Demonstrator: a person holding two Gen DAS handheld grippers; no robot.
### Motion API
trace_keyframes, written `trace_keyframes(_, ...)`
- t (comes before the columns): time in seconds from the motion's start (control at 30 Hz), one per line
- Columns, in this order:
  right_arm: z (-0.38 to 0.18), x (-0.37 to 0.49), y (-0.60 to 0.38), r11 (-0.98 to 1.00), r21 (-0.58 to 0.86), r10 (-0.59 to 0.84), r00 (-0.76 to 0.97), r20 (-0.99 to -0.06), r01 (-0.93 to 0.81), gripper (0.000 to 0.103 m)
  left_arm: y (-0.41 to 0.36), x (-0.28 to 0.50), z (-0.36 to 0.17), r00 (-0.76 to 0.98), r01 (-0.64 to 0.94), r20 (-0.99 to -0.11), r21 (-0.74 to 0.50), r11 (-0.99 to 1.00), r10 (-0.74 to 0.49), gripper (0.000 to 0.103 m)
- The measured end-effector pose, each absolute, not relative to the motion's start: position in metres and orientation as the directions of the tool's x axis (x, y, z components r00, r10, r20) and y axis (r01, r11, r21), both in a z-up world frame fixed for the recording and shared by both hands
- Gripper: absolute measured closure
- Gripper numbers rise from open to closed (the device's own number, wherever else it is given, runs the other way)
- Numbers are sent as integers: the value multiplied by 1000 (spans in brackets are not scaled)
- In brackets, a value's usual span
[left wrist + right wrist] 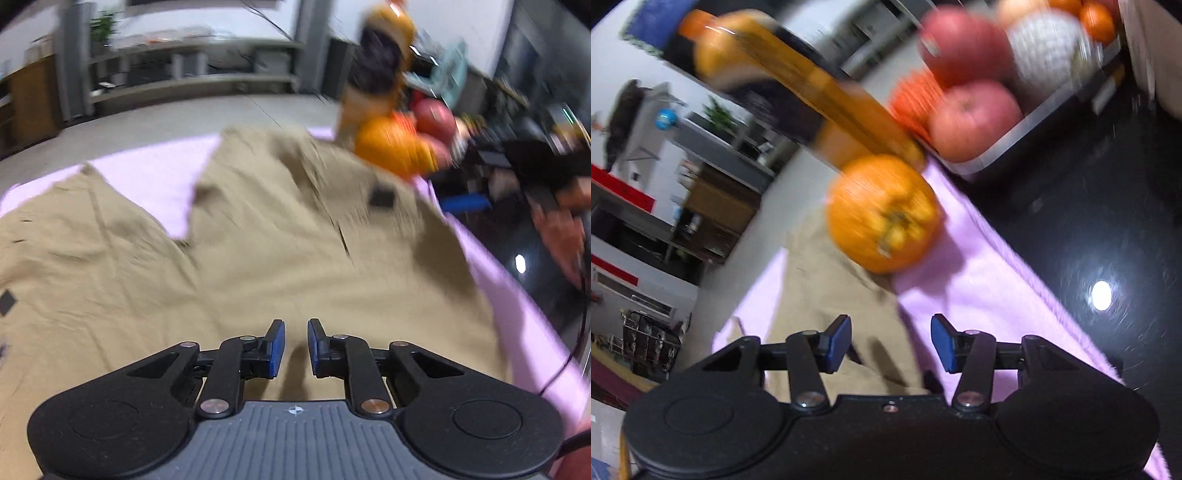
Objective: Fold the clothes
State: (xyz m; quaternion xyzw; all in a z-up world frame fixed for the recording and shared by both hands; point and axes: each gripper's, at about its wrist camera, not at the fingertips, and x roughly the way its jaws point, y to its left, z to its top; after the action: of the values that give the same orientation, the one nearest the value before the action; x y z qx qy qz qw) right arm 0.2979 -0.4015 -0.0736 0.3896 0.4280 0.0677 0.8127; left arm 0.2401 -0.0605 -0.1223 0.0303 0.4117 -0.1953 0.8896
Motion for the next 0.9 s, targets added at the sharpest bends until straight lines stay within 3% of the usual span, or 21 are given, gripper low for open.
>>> trace_keyframes(0.23, -111, 332, -375, 590, 780, 590, 549, -592, 206, 53, -45, 239, -137, 539, 346, -771, -166, 923, -340, 86)
trace_keyframes(0.53, -37, 347, -322, 583, 779, 707, 616, -347, -231, 52, -44, 237, -136, 547, 341, -760, -180, 923, -351, 86)
trace_keyframes(0.63, -36, 356, -314, 693, 695, 634, 620, -462, -192, 48, -44, 237, -136, 548, 339, -759, -182, 923, -351, 86)
trace_keyframes(0.7, -58, 367, -329, 686, 727, 586, 612, -532, -25, 46, -44, 237, -136, 548, 338, -759, -184, 923, -352, 86)
trace_keyframes(0.83, -91, 374, -369, 491, 855, 607, 639, -473, 166, 43, -44, 238, -136, 548, 337, -758, -186, 923, -353, 86)
trace_keyframes(0.9, -95, 374, -381, 425, 883, 599, 671, -437, 197, 28, -44, 238, -136, 548, 336, -758, -187, 923, -353, 86)
